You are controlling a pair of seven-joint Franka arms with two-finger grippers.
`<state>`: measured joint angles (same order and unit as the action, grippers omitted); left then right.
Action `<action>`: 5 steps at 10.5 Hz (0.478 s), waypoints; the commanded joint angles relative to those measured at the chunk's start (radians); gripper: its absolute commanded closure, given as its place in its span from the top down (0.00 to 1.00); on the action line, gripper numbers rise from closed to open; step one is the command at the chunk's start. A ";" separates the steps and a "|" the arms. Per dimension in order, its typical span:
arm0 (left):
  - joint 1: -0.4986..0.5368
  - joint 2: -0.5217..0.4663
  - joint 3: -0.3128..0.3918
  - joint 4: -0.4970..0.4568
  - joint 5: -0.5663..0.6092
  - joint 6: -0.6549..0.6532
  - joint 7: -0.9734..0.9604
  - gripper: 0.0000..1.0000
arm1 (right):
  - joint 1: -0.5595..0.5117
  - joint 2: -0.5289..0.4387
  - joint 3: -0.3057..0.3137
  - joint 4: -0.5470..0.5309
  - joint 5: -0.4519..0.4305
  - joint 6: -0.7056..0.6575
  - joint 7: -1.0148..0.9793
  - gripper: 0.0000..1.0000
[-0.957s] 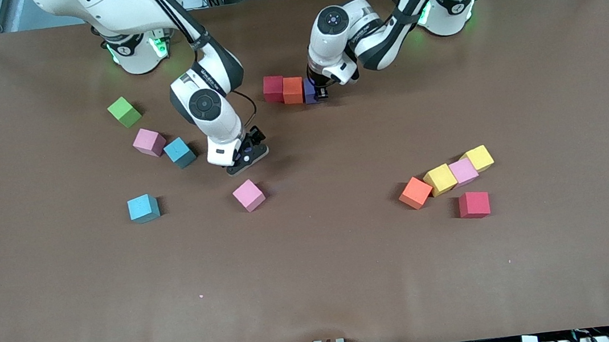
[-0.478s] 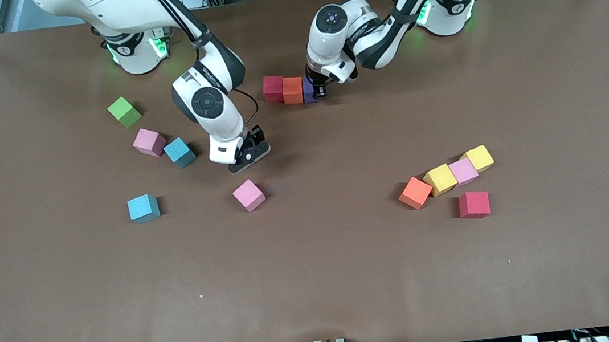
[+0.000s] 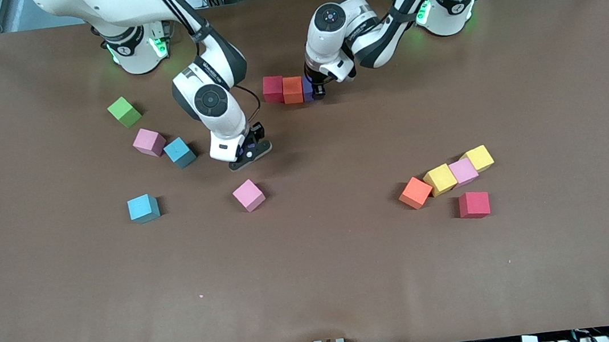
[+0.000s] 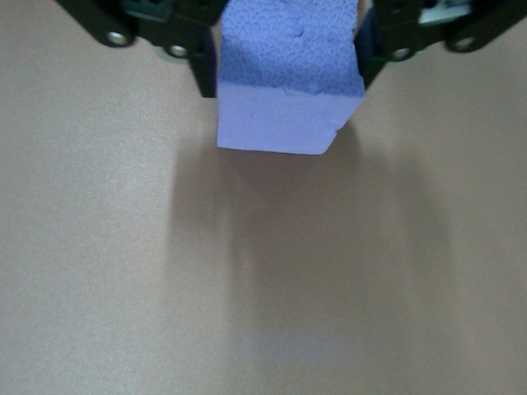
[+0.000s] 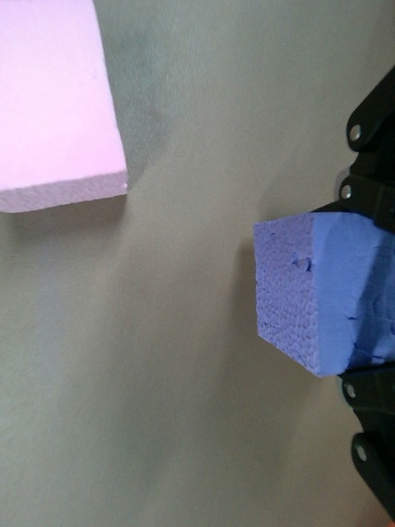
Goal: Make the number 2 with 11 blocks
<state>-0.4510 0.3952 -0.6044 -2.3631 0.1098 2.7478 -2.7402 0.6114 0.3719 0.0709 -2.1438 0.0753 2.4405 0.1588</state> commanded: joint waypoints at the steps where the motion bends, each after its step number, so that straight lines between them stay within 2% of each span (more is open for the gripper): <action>1: -0.006 -0.016 0.000 -0.002 -0.002 0.006 -0.099 1.00 | -0.008 -0.056 0.000 -0.005 -0.020 -0.054 0.030 0.27; 5: 0.005 -0.125 -0.005 -0.013 -0.002 -0.017 -0.118 1.00 | 0.004 -0.053 0.003 0.027 -0.019 -0.072 0.131 0.28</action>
<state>-0.4423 0.3585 -0.6029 -2.3536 0.1097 2.7481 -2.7415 0.6106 0.3304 0.0688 -2.1337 0.0752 2.3985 0.2210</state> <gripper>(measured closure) 0.000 0.432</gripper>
